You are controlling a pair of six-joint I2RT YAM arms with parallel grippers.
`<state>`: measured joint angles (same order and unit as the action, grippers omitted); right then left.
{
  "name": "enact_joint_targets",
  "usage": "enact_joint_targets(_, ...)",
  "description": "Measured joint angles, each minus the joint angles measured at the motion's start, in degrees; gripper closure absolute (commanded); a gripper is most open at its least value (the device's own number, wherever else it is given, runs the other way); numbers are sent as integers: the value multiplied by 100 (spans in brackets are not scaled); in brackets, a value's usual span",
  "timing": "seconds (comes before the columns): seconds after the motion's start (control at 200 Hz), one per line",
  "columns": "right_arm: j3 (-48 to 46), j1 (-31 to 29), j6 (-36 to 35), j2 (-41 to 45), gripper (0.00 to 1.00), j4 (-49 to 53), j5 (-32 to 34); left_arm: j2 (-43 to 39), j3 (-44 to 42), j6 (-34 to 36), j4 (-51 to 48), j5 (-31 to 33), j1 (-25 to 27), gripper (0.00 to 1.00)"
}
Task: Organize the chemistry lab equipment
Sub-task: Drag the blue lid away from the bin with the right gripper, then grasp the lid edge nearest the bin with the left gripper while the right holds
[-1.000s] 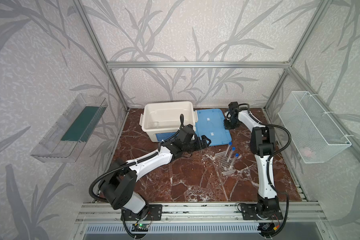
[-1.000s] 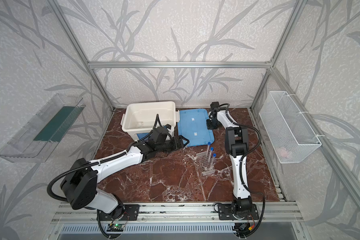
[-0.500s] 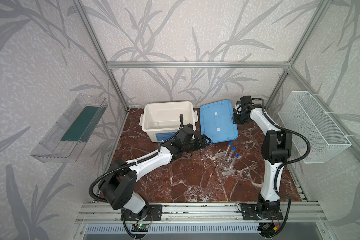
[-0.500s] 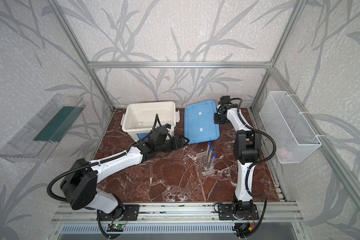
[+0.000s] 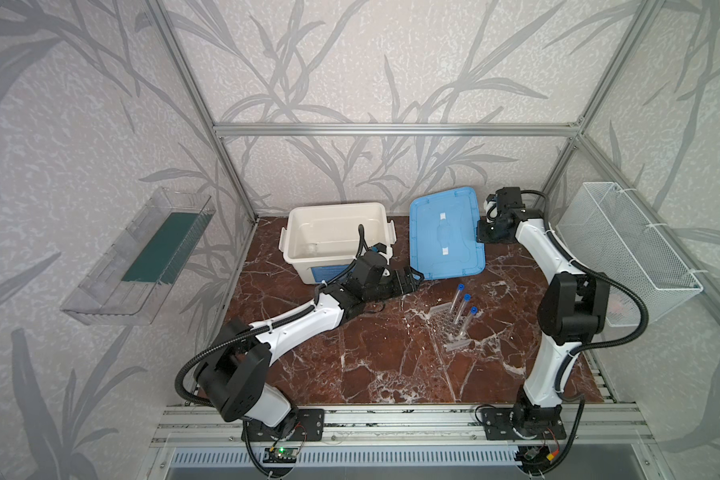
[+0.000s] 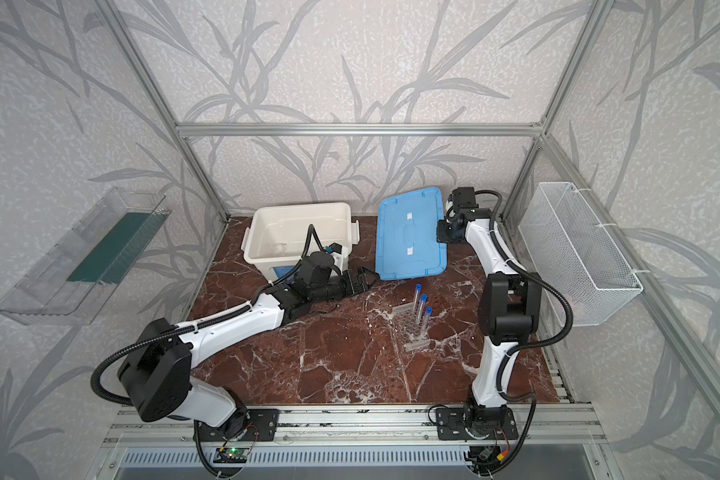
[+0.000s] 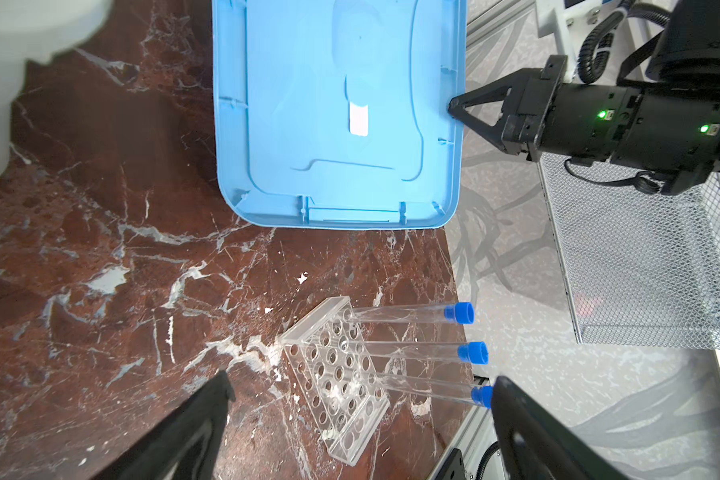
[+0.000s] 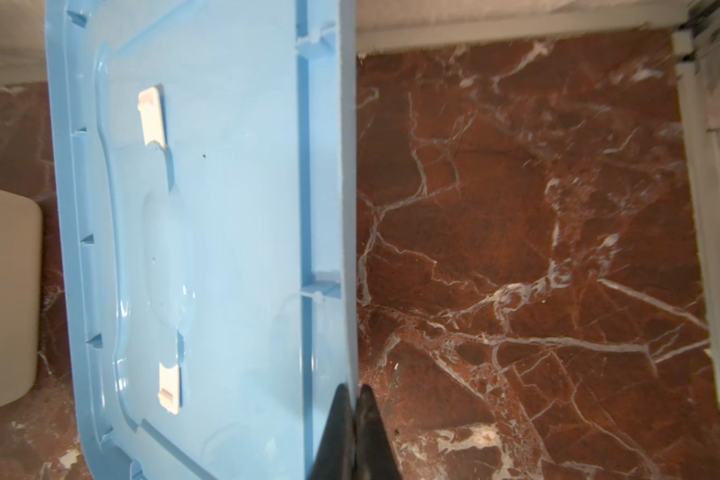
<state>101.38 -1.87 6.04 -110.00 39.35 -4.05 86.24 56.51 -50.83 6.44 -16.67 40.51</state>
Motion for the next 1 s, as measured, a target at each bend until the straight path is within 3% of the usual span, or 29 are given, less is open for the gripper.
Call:
enact_joint_targets(0.215, -195, 4, 83, 785, 100, -284, -63, 0, 39, 365, 155, -2, -17, 1)
enact_joint_targets(0.515, -533, 37, 387, 1928, 100, -356, -533, -212, -295, 695, 1287, -260, -96, 1)
enact_joint_targets(0.875, -1349, 39, 1025, 3318, 100, -743, -1473, -1014, -66, 1193, 1167, -251, -229, 1)
enact_joint_targets(1.0, -1714, 37, 1257, 3517, 100, -935, -1744, -1322, 116, 1298, 975, -120, -289, 7)
